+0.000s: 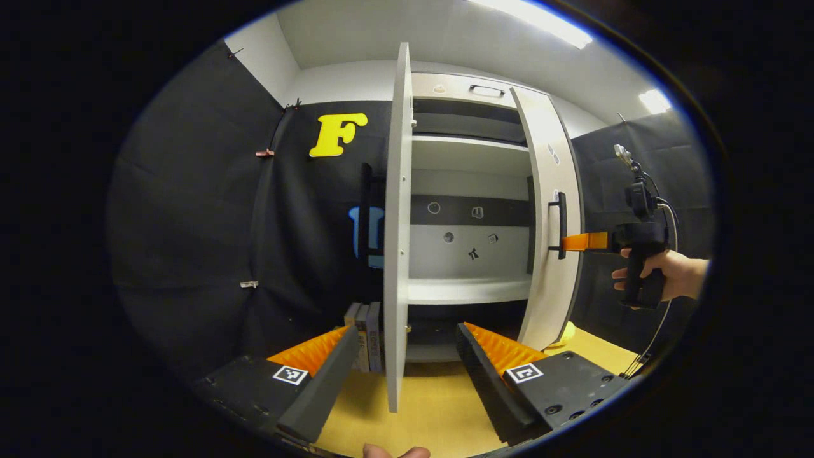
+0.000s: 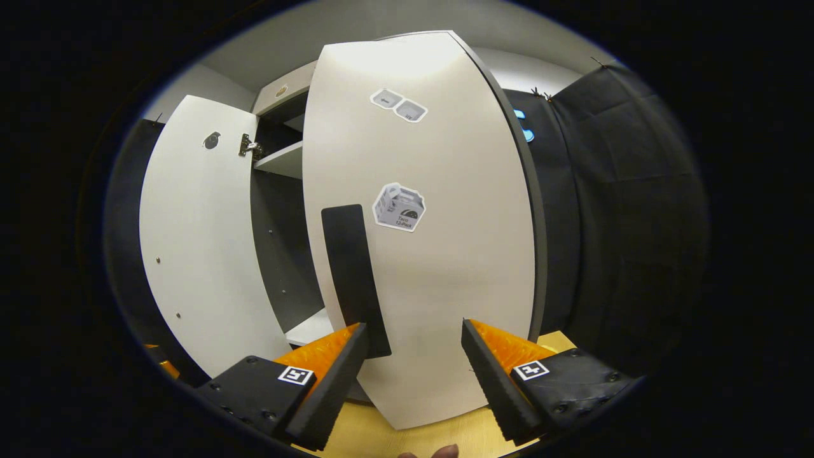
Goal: Grasp the bottle in the cabinet with the left hand and place it on the coaster, then close the right door with the right hand and the left door with the left hand.
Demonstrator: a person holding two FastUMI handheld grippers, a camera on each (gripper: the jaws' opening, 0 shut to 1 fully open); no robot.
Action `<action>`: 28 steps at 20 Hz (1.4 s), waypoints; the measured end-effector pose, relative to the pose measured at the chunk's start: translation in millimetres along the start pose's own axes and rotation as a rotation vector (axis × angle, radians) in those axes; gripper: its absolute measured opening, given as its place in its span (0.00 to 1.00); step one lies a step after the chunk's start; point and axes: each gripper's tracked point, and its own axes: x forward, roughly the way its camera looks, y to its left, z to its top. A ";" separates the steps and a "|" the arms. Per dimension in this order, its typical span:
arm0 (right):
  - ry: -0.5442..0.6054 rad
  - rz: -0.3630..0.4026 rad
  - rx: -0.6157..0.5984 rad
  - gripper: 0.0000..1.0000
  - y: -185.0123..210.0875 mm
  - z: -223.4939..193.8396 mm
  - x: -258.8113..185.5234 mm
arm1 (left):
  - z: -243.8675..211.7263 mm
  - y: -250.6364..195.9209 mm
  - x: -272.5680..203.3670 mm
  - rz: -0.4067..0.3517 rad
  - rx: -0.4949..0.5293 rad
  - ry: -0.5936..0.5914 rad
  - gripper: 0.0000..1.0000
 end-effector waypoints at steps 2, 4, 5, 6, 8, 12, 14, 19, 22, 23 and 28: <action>-0.006 -0.015 -0.008 0.98 3.7 -0.1 7.5 | 4.8 14.7 2.3 0.017 0.012 -0.011 0.97; -0.009 -0.025 -0.014 0.98 7.1 -1.1 14.4 | 9.1 30.6 -1.0 0.041 0.027 -0.015 0.97; -0.010 -0.028 -0.015 0.98 7.9 -1.4 17.9 | 9.5 37.7 -2.2 0.051 0.029 -0.013 0.97; -0.012 -0.032 -0.016 0.98 9.1 -0.8 20.7 | 9.6 45.4 -2.1 0.060 0.025 -0.009 0.97; -0.008 -0.045 -0.019 0.98 11.4 -0.5 26.5 | 8.4 62.4 -1.3 0.094 0.005 -0.001 0.97; 0.001 -0.081 -0.041 0.98 12.5 0.0 32.6 | 7.2 96.0 10.2 0.170 -0.063 -0.006 0.97; 0.020 -0.066 -0.039 0.98 15.0 -4.0 29.4 | 12.1 112.6 26.2 0.203 -0.074 -0.017 0.96; 0.017 -0.049 -0.059 0.98 7.8 -1.6 -4.2 | 20.9 130.9 64.7 0.240 -0.036 -0.031 0.95; -0.006 -0.048 -0.082 0.98 2.9 8.3 -25.4 | 35.6 125.4 83.1 0.229 0.013 -0.050 0.95; -0.015 -0.050 -0.089 0.98 1.6 12.5 -30.7 | 39.6 118.8 86.8 0.212 0.013 -0.056 0.95; -0.026 -0.048 -0.100 0.98 -1.6 22.6 -51.0 | 51.4 94.8 88.1 0.158 0.026 -0.081 0.92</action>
